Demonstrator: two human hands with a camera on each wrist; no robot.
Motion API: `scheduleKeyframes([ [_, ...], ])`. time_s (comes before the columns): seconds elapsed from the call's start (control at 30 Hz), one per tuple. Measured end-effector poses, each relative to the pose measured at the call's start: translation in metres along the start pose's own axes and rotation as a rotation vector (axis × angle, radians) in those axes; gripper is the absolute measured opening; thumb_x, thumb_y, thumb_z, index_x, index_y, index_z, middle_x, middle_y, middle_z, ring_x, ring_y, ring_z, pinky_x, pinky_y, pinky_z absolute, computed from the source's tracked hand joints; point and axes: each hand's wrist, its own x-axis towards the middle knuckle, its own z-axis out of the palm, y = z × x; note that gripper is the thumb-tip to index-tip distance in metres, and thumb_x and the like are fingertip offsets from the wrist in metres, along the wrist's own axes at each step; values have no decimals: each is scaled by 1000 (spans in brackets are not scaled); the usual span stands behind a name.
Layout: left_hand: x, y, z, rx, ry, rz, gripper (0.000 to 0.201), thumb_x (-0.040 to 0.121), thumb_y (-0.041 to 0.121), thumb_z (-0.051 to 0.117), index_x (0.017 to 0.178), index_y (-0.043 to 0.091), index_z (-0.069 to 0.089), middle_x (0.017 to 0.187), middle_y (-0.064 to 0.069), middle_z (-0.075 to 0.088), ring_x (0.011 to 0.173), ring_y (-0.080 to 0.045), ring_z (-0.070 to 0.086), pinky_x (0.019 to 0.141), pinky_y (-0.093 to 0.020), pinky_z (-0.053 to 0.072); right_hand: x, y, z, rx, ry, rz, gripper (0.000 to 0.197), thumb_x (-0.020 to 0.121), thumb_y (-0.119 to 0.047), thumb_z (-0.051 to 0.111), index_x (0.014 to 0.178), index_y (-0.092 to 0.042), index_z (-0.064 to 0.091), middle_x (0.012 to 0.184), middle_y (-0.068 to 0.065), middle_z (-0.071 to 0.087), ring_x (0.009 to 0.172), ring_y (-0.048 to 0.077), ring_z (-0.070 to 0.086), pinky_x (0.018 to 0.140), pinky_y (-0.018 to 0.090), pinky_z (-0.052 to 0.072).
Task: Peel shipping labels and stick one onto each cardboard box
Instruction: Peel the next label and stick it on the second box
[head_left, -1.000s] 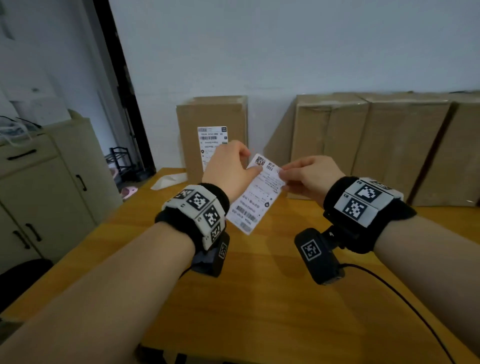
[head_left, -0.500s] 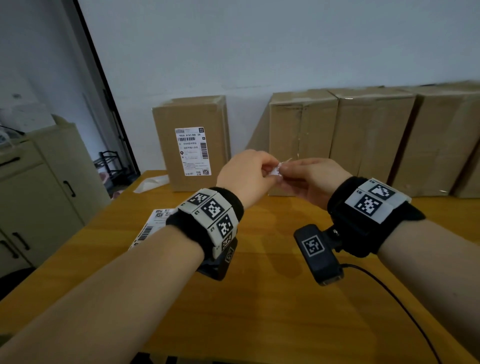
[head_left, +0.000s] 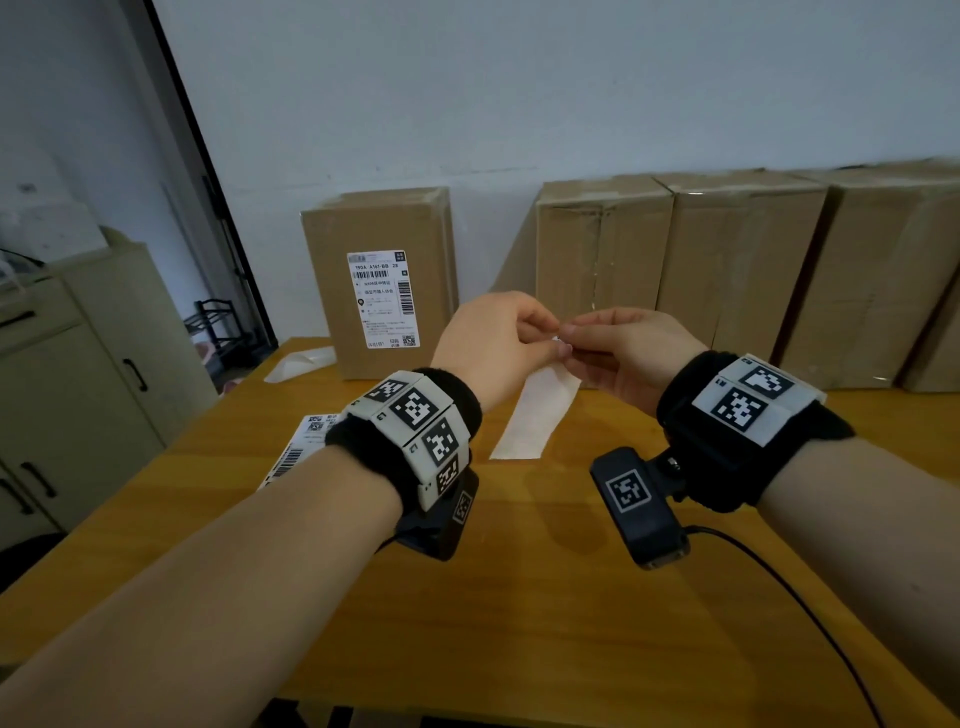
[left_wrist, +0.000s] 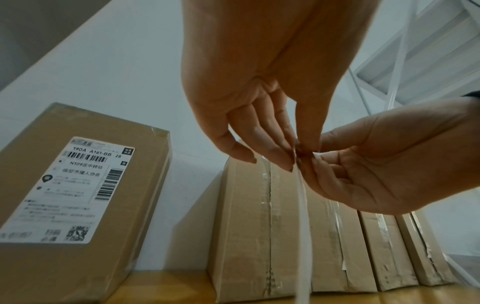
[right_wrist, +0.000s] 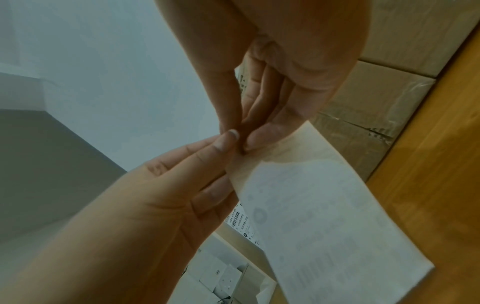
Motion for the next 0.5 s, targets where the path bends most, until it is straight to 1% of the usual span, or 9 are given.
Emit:
scheduleKeyframes([
  [0.07,0,1,0,-39,6,-7,18,79,31,72,95,22,70,85,9,70,84,-3,66,84,-27,54,1,0,0,6,-19,-5,5,84,1,63,88,1,61,76,12,65,59,12,65,58,18,56],
  [0.13,0,1,0,-63,7,-10,17,81,29,71,96,21,71,87,9,70,86,-2,66,84,-24,54,1,-1,-1,20,-31,-5,2,84,0,62,85,-1,61,76,11,65,63,14,66,61,19,56],
  [0.23,1,1,-1,-95,-6,-3,18,83,25,69,100,19,72,94,6,72,89,-3,66,85,-20,52,2,-2,-2,33,-41,-8,5,84,3,62,84,-2,60,78,12,65,65,15,66,62,20,57],
  [0.4,3,2,-1,-97,-50,8,20,85,19,66,104,17,72,100,3,72,94,-5,66,89,-22,51,4,-3,-3,25,-20,-5,13,82,7,62,86,-3,57,80,12,64,71,18,65,63,23,57],
  [0.5,4,2,-2,-111,-59,23,20,86,16,65,105,15,72,102,2,72,95,-5,66,89,-20,51,5,-4,-4,9,-3,-12,17,80,9,63,86,-4,56,81,12,64,69,18,66,60,22,59],
])
